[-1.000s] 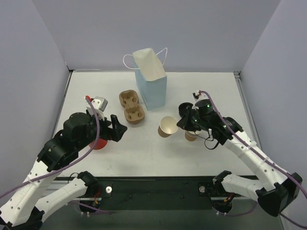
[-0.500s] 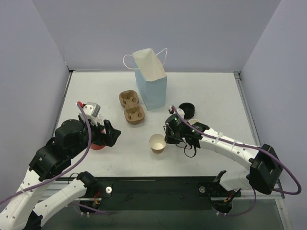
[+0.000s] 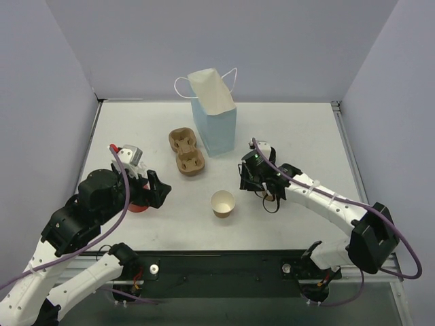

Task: Pack the takeout coffee

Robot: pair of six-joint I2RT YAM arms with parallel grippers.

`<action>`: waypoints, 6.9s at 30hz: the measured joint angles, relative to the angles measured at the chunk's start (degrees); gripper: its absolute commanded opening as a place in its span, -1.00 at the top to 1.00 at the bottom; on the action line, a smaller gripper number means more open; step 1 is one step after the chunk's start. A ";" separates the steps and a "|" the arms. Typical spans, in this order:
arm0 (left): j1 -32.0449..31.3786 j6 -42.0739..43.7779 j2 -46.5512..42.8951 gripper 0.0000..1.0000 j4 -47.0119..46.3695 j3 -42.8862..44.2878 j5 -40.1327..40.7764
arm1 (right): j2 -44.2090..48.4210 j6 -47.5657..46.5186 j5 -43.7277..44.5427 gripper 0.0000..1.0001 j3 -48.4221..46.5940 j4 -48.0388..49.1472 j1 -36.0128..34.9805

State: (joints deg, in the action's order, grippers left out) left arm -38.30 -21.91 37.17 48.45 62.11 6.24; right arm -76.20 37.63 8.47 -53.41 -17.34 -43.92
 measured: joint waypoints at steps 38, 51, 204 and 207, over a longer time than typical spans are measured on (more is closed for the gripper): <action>0.00 0.15 -1.55 -0.86 3.23 0.00 1.44 | -12.09 -8.57 9.31 0.34 -15.10 -3.32 21.42; 0.00 0.26 -1.42 -0.86 3.23 -0.02 1.46 | -26.69 -7.87 10.82 0.32 -24.26 -5.31 23.98; -24.96 -23.41 8.81 0.26 -36.04 -15.61 -7.82 | 24.65 -33.16 -13.00 0.38 -4.35 3.45 -18.60; -24.96 -23.80 8.57 0.24 -35.76 -15.61 -7.80 | 23.87 -33.68 -11.58 0.77 -4.39 3.43 -19.43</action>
State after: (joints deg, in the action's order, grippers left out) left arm -63.26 -45.71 45.74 12.69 46.50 -1.56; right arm -52.34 3.95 -3.11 -57.80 -13.91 -63.35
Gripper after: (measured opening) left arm 0.371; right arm 0.270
